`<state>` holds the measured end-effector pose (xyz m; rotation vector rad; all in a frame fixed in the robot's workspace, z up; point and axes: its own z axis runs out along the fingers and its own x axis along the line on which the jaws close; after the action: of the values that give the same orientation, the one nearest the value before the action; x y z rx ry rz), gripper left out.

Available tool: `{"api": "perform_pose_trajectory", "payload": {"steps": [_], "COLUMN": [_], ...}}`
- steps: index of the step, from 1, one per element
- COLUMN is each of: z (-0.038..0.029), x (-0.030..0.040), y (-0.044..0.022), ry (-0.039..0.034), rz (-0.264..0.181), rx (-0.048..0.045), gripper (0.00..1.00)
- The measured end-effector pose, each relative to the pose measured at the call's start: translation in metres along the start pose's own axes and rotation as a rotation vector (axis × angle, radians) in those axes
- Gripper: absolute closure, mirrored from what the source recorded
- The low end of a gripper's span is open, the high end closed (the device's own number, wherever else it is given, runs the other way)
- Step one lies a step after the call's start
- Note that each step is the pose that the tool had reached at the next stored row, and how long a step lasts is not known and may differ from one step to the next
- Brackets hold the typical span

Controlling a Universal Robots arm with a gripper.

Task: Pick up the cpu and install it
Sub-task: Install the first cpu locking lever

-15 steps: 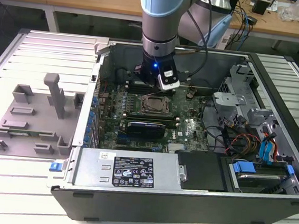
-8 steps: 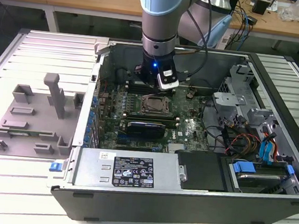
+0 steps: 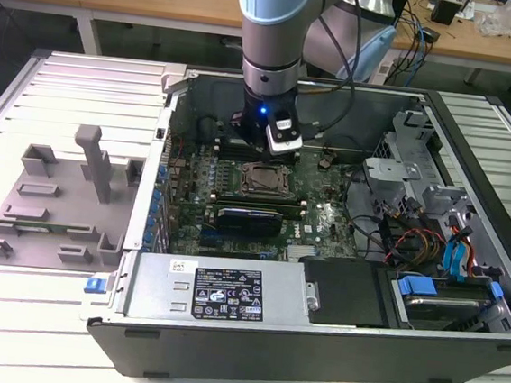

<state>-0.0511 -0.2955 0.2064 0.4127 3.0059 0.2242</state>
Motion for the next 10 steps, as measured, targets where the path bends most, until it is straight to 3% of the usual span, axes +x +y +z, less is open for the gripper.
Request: {"api": "perform_pose_trajectory", "payload": {"steps": [2, 4, 8, 10], "z": [0.0007, 0.0010, 0.0029, 0.0043], "x": [0.0014, 0.0016, 0.0028, 0.0038], "y": [0.0049, 0.0056, 0.0091, 0.0120], "ry": [-0.0033, -0.0063, -0.0148, -0.0172], "rz": [-0.001, -0.001, -0.003, -0.004], "rx": [0.0122, 0.0217, 0.0532, 0.0621], "gripper": [0.89, 0.89, 0.89, 0.89]}}
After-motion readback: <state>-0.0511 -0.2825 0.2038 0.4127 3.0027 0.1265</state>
